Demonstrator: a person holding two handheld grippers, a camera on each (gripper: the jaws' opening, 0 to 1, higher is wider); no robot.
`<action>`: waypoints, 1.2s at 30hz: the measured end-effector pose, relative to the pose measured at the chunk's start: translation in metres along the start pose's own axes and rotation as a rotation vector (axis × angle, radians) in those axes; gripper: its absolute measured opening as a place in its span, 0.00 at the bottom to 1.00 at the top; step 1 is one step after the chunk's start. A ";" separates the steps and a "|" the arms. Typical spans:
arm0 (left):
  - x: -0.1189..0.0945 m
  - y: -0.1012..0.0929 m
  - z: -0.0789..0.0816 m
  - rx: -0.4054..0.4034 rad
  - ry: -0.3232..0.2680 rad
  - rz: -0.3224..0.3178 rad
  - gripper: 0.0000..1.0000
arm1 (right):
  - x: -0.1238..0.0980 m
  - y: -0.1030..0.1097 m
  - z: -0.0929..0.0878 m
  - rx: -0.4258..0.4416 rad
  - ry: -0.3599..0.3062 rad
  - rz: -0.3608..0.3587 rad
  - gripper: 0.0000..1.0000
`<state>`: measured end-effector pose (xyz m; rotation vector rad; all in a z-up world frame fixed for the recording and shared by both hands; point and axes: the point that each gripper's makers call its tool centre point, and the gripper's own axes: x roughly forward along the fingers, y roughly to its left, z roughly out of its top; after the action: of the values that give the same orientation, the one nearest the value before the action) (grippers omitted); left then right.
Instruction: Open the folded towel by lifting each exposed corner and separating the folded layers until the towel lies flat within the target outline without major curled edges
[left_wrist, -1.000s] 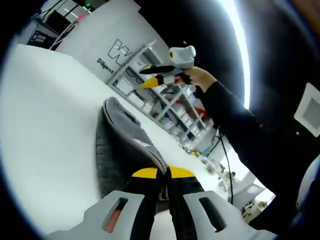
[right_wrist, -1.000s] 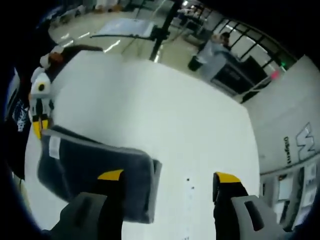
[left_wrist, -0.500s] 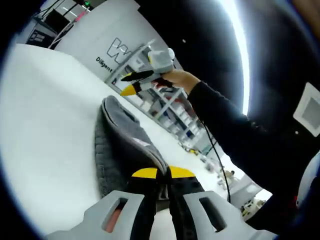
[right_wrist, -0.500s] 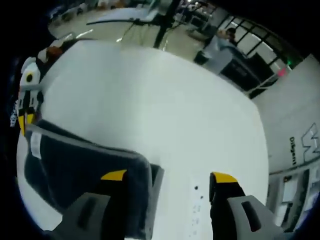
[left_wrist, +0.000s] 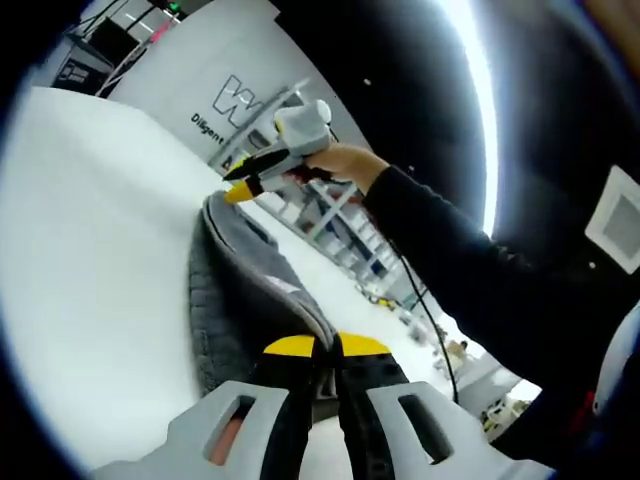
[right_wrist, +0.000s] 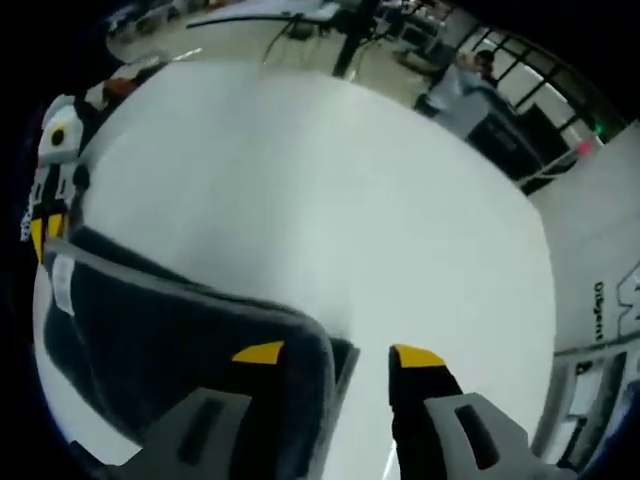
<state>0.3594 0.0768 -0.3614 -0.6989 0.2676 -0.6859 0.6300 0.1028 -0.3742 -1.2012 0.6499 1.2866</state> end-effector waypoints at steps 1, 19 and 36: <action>0.000 0.000 0.000 0.000 0.000 0.000 0.05 | 0.002 0.001 -0.001 0.001 0.004 0.005 0.32; -0.001 -0.001 -0.001 0.003 0.000 -0.002 0.05 | 0.026 0.018 -0.004 -0.079 0.047 0.037 0.18; -0.002 -0.002 -0.001 0.003 -0.003 -0.001 0.05 | 0.035 0.029 -0.009 -0.070 0.032 0.080 0.01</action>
<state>0.3564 0.0762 -0.3611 -0.6971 0.2636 -0.6866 0.6127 0.1034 -0.4174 -1.2658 0.6868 1.3691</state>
